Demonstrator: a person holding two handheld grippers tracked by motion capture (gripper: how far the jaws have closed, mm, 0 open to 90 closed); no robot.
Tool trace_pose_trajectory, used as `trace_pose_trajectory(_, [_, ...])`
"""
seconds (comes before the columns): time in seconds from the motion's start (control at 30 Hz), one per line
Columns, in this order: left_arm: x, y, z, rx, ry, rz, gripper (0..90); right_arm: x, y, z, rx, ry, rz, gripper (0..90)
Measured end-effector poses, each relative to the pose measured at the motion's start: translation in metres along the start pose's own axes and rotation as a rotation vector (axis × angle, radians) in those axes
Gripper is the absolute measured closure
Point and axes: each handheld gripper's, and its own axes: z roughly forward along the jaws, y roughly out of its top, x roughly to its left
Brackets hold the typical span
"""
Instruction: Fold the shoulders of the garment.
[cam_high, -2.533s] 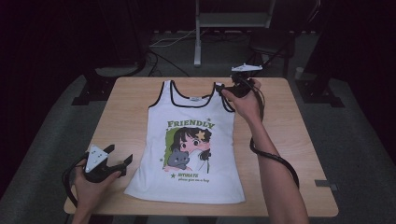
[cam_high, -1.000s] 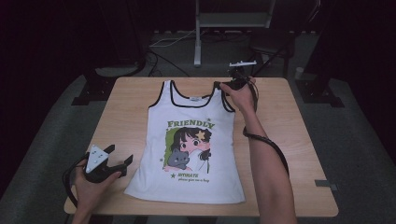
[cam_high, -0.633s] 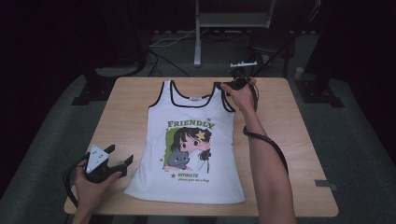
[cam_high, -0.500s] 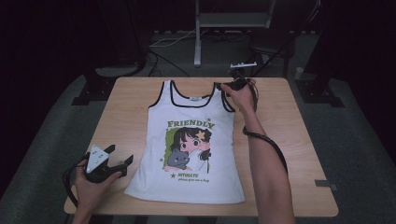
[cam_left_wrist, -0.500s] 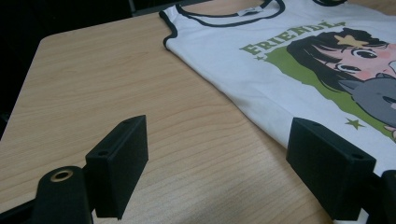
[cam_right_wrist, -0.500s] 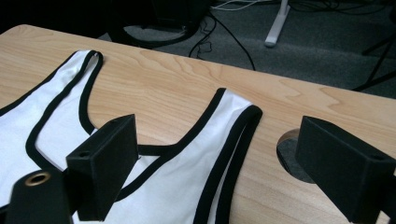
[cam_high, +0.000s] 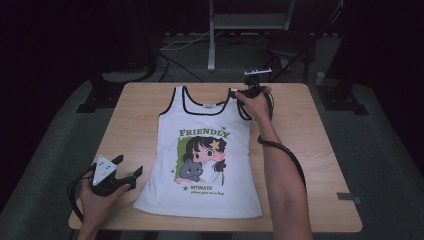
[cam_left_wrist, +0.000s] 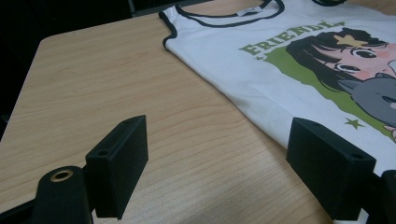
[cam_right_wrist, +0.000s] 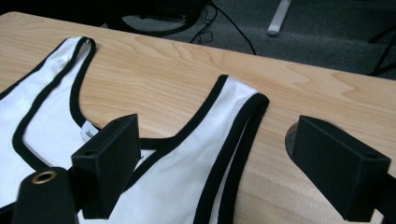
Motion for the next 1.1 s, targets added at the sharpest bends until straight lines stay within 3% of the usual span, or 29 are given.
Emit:
trace_pose_trajectory(0.3, [0.000, 0.000, 0.000, 0.000, 0.002, 0.002, 20.6, -0.001, -0.005, 0.006, 0.031, 0.011, 0.010, 22.5])
trace_pose_trajectory(0.5, [0.000, 0.000, 0.000, 0.001, 0.001, 0.004, 20.6, -0.003, -0.009, 0.010, 0.046, 0.027, 0.018, 31.8])
trace_pose_trajectory(1.1, [-0.001, 0.000, 0.000, 0.005, 0.003, 0.010, 20.6, -0.007, -0.017, 0.021, 0.094, 0.063, 0.068, 45.3])
